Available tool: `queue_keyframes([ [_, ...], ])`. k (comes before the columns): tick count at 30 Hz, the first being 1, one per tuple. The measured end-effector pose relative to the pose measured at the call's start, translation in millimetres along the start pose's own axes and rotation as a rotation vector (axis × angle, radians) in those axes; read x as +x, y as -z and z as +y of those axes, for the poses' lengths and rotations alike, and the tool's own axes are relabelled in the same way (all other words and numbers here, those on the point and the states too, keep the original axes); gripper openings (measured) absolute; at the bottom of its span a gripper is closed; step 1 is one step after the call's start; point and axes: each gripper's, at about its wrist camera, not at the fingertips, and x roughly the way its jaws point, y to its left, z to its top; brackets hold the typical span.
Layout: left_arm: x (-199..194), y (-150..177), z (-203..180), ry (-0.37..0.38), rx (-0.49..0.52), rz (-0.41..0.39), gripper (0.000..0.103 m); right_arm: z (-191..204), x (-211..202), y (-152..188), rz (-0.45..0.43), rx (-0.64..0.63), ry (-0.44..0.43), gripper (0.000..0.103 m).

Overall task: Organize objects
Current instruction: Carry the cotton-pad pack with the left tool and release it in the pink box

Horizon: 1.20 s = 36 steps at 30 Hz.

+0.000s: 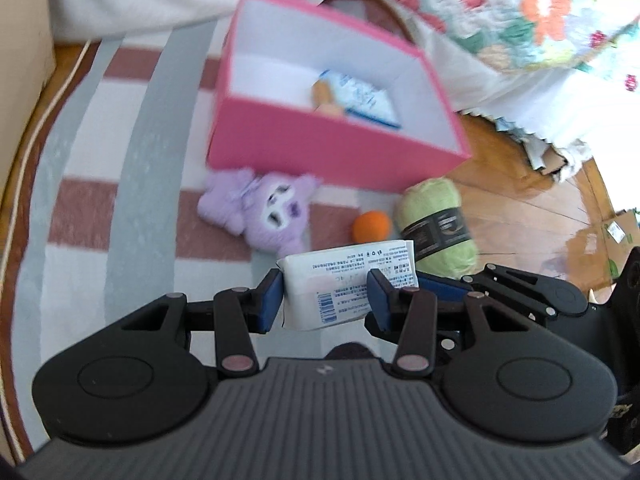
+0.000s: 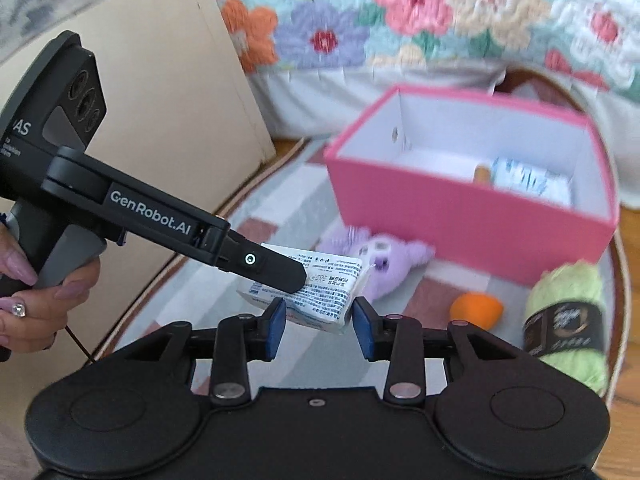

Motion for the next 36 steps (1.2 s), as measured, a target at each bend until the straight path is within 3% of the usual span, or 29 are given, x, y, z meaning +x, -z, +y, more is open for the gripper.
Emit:
queue_keyframes([
  [8,-34.9,-37.8,-35.0,0.005,0.117,-0.039,0.044,2.7,-35.1,-34.7,-0.097,0.003,0.034,0.046],
  [22,-35.3,-103.1,-80.5,0.05,0.178,-0.041,0.044,-29.3,-62.7,-84.6,-0.164,0.015,0.121,0.053],
  [29,-18.0,-128.5,-95.7,0.044,0.185,-0.021,0.044,-48.8,-62.0,-98.4,-0.16,0.013,0.157,0.054],
  [36,31.5,-157.8,-99.2,0.069,0.152,0.012,0.044,-88.4,-43.6,-114.5,-0.093,0.038,0.209,0.054],
])
